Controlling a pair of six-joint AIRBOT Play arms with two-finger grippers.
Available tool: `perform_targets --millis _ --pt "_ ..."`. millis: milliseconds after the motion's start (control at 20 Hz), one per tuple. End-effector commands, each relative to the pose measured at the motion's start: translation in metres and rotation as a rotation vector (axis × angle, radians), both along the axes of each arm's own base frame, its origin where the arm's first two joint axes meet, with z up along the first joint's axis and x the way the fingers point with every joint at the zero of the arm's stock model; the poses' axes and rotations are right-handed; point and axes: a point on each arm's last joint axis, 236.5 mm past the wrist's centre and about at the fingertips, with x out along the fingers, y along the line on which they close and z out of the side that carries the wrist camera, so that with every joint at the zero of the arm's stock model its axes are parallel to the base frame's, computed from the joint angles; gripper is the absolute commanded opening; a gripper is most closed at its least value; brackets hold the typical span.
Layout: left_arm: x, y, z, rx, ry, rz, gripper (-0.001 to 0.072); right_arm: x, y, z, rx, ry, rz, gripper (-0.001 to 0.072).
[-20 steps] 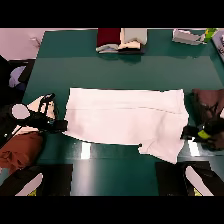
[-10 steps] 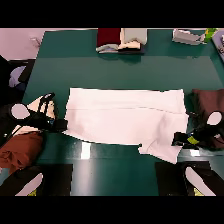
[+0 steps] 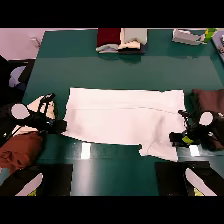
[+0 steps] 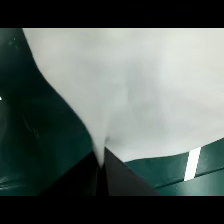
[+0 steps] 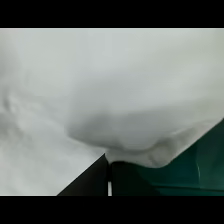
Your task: Fold the shirts.
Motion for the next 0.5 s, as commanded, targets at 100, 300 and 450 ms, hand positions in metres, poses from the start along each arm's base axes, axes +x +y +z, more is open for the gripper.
perform_targets --millis 100,300,450 --pt "-0.025 0.023 0.025 0.092 -0.020 -0.055 0.0021 -0.017 -0.010 0.034 -0.055 -0.069 0.036 0.0020" --pt "-0.045 0.022 0.043 0.077 -0.036 -0.064 0.0022 0.015 -0.023 0.088 -0.122 -0.290 0.003 0.0019" --pt "-0.020 0.020 0.056 0.068 -0.144 -0.040 0.0022 0.047 -0.026 0.119 -0.129 -0.380 -0.002 0.0019"
